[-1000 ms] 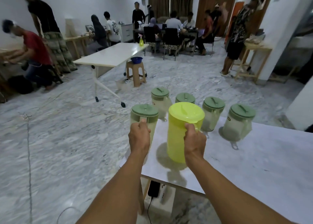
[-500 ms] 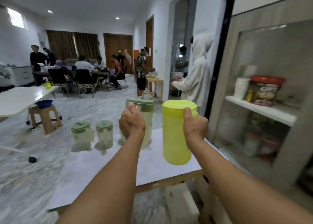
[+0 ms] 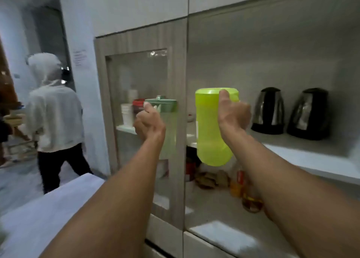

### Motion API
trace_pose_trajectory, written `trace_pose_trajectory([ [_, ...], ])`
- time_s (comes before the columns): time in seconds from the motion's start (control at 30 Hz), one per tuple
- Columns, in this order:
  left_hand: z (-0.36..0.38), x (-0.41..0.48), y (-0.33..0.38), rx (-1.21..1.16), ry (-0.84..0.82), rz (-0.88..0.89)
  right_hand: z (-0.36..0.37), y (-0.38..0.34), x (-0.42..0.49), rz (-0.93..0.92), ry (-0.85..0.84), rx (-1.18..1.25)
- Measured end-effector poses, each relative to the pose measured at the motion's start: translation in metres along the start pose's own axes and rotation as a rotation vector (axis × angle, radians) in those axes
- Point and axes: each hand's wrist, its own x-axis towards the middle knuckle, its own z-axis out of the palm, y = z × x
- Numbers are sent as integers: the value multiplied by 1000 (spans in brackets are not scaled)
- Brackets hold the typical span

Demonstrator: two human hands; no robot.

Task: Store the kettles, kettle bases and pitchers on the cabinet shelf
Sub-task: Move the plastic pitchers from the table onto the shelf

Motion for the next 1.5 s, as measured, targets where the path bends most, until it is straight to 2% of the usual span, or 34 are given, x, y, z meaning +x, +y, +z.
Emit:
trace_pose_trajectory([
  [0.17,120,-35,28,-77,-180,37,-32,17,91,-39,116,19],
  [0.33,210,-41,29,-76,-297,-37,-31,41,158,-36,146,17],
  [0.57,305,-5,-2,14,-334,-39,22,79,229,-5,113,-11],
  [0.77,393,57,-36,98,-454,-32,81,102,289,24,79,-42],
  [0.83,417,77,-40,110,-468,4,104,111,309,14,44,-97],
  [0.93,454,100,-50,139,-495,148,141,126,342,-33,45,-147],
  [1.0,477,115,-56,113,-525,159,160,132,363,-17,51,-191],
  [1.23,545,149,-79,125,-584,116,206,160,414,80,155,-91],
  [1.5,583,156,-81,33,-621,24,220,171,450,114,96,-75],
])
